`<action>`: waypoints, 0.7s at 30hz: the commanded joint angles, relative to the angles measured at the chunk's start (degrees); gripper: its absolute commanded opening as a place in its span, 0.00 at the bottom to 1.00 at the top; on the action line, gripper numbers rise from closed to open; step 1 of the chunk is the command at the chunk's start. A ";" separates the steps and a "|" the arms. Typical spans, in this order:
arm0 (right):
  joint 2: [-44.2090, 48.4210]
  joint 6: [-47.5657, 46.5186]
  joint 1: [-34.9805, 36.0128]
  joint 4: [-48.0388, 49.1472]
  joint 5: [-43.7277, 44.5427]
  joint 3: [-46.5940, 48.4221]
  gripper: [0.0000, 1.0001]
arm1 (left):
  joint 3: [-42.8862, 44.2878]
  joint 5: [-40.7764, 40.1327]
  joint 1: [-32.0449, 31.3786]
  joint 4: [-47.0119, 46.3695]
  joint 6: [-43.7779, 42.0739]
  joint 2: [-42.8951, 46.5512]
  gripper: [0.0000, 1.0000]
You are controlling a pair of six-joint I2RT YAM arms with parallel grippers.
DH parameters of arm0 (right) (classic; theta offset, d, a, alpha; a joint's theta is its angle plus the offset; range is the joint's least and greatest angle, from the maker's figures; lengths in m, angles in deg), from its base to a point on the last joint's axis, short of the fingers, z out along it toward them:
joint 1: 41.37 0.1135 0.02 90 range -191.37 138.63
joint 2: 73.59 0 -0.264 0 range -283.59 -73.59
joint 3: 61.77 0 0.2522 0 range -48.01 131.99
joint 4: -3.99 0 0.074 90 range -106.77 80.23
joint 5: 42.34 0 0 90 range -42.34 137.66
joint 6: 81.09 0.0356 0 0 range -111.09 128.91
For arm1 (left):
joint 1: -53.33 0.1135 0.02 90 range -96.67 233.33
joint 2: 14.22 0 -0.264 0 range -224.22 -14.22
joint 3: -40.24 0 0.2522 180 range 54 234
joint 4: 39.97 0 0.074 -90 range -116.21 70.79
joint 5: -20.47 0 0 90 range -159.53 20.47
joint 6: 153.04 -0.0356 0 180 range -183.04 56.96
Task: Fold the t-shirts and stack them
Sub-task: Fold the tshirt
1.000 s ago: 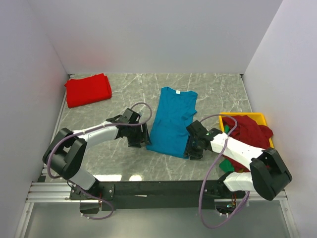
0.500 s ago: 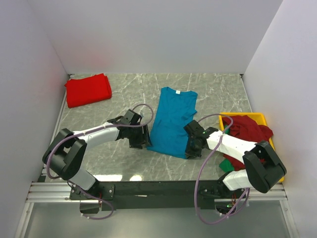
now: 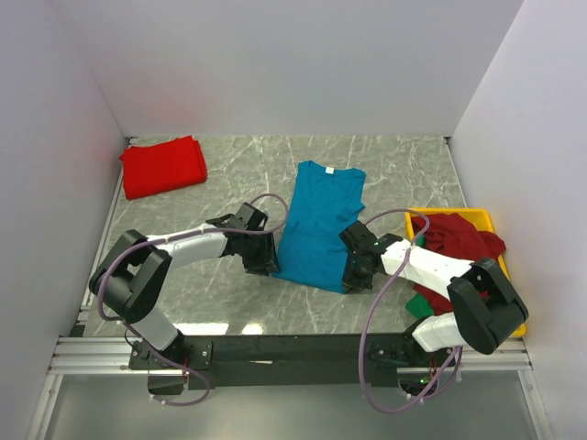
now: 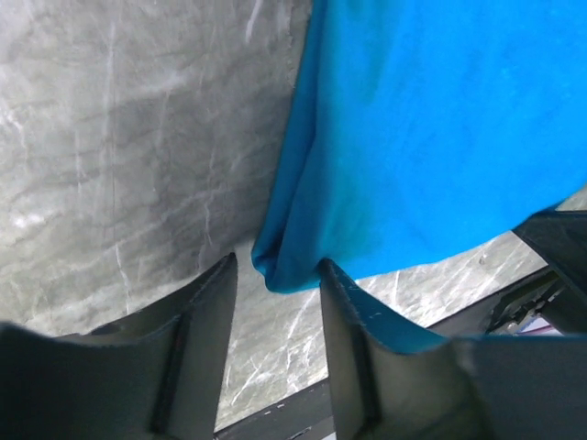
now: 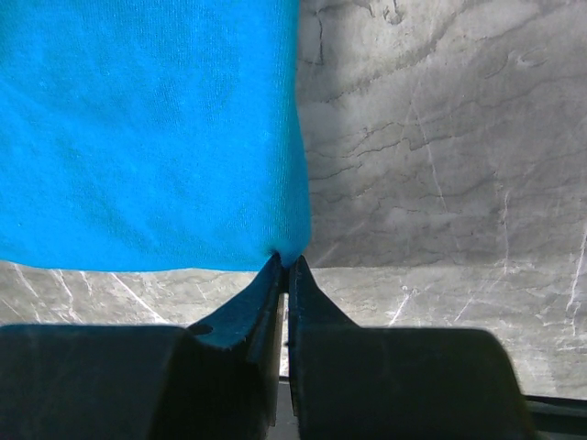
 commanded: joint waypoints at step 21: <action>1.23 -2.90 0.09 -4.22 2.35 4.43 0.00 | 1.22 -2.87 -3.50 0.33 1.57 -3.41 0.01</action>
